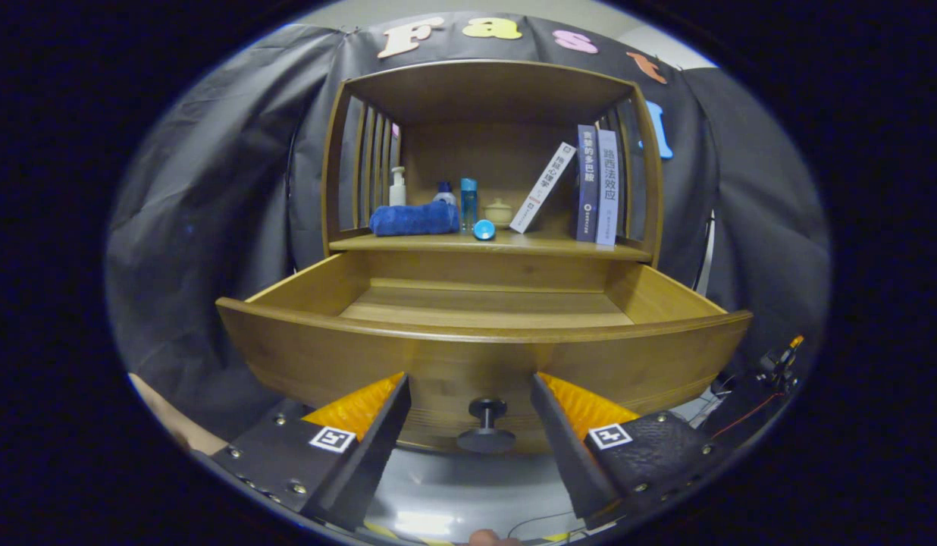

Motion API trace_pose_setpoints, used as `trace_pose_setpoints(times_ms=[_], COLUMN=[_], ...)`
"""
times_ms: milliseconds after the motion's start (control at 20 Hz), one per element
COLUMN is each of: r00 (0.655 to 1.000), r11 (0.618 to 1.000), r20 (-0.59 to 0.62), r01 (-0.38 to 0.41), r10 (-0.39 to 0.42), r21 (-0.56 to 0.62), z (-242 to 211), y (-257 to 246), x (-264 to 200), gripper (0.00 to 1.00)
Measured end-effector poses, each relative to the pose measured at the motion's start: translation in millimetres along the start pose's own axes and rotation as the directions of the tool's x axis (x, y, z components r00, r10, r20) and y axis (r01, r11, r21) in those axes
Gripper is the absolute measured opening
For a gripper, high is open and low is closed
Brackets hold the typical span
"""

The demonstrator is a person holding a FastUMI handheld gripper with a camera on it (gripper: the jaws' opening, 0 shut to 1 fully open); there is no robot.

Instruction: Pull open the drawer, take out the items inside it, and place them on the countertop above the cabinet.

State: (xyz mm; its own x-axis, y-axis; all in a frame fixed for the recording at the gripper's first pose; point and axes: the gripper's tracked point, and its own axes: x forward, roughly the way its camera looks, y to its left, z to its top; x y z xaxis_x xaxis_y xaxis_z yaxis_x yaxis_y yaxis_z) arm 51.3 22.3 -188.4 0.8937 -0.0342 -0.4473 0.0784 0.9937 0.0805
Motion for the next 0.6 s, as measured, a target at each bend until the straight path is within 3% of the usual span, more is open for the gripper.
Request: trace_pose_setpoints(times_ms=[600], r00=[0.998], r11=[1.000], r20=[0.047], r01=[0.029], r10=[-0.030], r21=[0.009], z=[28], y=[-3], x=[50], gripper=[0.97])
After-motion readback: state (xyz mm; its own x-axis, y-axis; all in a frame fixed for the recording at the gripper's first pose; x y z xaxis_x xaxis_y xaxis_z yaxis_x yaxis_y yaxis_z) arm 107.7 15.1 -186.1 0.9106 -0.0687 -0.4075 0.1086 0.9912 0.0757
